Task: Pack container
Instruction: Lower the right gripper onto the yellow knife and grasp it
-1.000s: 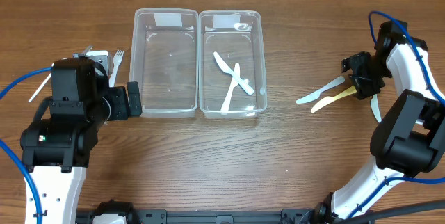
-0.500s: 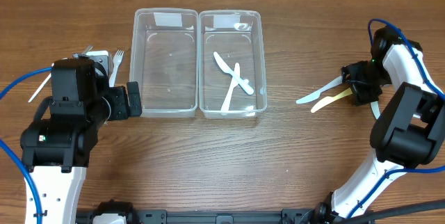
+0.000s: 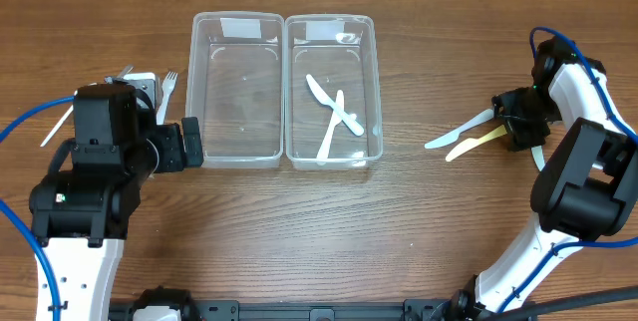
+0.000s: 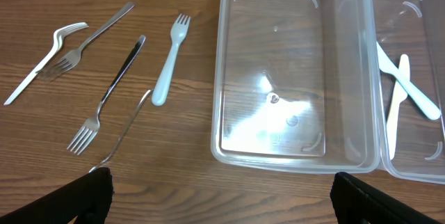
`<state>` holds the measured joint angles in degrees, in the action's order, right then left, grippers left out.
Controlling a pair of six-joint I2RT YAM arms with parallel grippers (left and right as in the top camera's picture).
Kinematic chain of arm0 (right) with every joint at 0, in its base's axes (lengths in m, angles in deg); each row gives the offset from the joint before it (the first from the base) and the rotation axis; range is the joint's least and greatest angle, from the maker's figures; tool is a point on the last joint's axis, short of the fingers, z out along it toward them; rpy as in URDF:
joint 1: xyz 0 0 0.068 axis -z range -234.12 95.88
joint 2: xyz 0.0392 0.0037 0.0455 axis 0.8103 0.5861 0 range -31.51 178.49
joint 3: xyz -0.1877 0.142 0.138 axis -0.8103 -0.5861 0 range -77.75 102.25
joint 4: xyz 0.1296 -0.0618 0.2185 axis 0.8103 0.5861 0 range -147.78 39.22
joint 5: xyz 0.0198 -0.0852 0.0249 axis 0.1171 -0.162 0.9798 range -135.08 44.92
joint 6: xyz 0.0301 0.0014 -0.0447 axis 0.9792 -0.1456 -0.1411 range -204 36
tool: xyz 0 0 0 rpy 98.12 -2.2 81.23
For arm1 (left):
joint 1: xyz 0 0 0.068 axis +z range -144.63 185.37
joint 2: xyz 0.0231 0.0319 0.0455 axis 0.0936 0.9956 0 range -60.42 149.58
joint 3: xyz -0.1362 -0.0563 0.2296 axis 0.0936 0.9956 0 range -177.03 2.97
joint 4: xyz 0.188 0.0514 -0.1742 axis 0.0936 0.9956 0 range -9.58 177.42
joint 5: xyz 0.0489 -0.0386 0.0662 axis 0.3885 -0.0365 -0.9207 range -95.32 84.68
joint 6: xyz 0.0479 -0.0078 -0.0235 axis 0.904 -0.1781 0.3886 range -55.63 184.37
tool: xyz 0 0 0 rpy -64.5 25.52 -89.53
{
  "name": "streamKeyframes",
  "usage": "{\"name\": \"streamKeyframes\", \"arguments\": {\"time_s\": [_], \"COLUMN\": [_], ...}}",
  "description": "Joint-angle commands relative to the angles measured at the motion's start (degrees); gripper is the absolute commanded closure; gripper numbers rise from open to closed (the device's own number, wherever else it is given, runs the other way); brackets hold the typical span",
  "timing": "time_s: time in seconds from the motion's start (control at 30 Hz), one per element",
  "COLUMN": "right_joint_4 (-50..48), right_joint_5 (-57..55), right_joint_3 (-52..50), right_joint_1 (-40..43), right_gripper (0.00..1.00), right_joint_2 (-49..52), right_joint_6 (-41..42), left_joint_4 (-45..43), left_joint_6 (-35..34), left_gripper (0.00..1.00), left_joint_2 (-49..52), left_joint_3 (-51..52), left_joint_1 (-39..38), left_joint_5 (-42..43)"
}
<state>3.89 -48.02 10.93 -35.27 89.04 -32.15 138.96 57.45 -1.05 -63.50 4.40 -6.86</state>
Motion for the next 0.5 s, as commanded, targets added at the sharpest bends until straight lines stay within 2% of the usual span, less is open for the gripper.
{"name": "streamKeyframes", "arguments": {"time_s": [0.0, 0.27, 0.47], "right_joint_4": [0.1, 1.0, 0.8], "right_joint_5": [-1.7, 0.7, 1.1], "right_joint_3": [-0.2, -0.2, -0.2], "right_joint_1": [0.5, 0.5, 0.5], "right_gripper": [0.24, 0.23, 0.25], "right_joint_2": [0.5, 6.4, 6.9], "right_joint_6": [0.5, -1.0, -1.3], "left_joint_4": [0.0, 0.2, 0.1], "left_joint_6": [1.1, 1.1, 1.1], "left_gripper": [0.00, 0.00, 0.00], "left_joint_2": [0.2, 0.2, 0.2], "left_joint_3": [-1.3, -1.3, -1.3], "left_joint_1": [0.6, 0.6, 0.6], "left_joint_5": [-0.3, -0.3, -0.3]}}
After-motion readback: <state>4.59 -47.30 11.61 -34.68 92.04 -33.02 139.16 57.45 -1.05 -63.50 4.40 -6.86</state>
